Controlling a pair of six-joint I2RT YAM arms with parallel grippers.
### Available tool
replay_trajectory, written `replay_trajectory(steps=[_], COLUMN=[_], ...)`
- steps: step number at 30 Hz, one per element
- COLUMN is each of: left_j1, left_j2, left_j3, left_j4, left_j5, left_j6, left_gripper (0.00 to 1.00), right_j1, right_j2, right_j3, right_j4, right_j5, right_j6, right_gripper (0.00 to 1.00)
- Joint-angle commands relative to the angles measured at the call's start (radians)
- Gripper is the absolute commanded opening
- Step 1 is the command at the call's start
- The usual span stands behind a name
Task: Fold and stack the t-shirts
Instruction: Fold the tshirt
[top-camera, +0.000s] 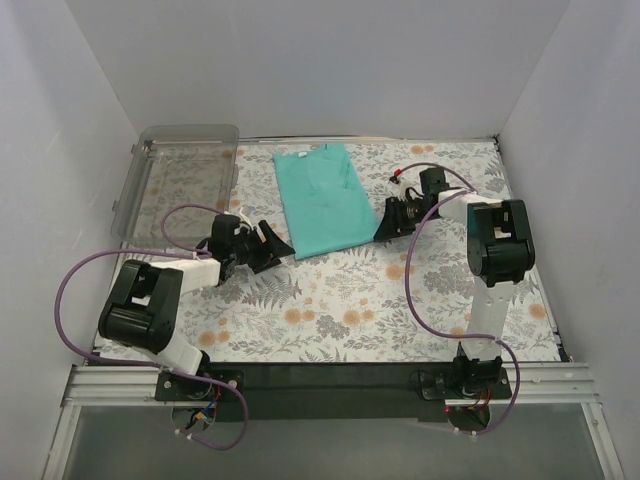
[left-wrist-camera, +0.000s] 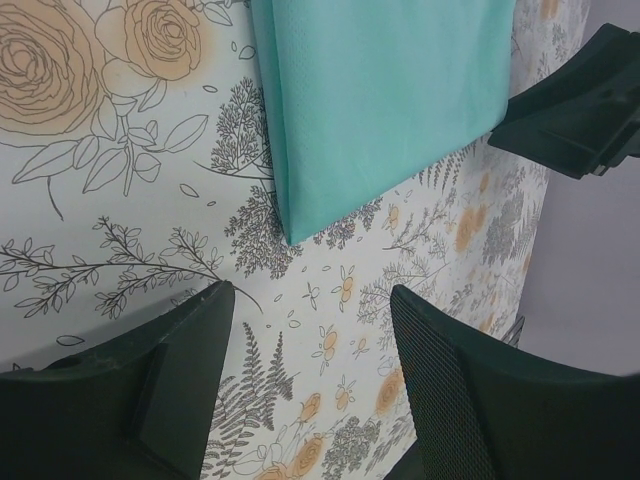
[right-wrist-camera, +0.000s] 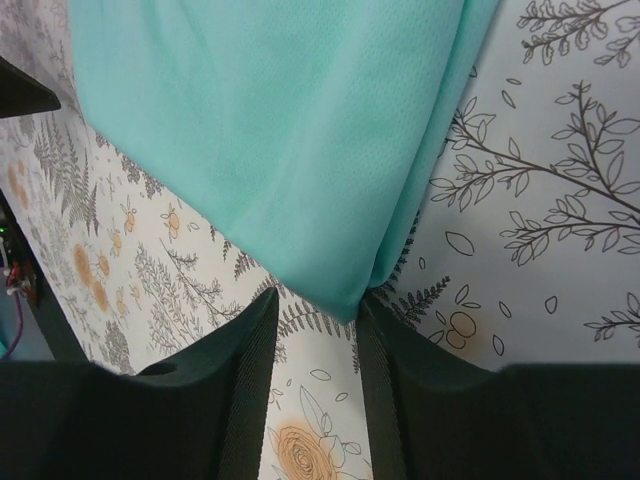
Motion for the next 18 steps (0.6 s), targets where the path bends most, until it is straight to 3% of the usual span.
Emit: replay_trajectory(steps=[1,5,7,18], left_j1=[-0.004,-0.004,-0.004,-0.046], left_j2=[-0.056,-0.091,-0.12,-0.307], left_j3=[-0.02,-0.032,-0.033,-0.014], left_j4=[0.003,-0.022,-0.046,-0.203], left_j5=[-0.01,-0.009,-0.007,0.036], left_j6=[0.013,0.034,0.051,0.148], left_gripper=[0.59,0.59,0.59,0.59], right_j1=[0.001,-0.01,-0.018,-0.048], right_j2=[0.024,0.001,-0.021,-0.241], right_j3=[-0.002,-0.047,-0.073,-0.273], right_j4=[-0.009,-0.013,-0.029,-0.314], right_j5=[0.031,0.047,0.069,0.253], right_j6=[0.019,0.016,-0.012,-0.303], right_gripper=[0.34,0.1,0.04,0.01])
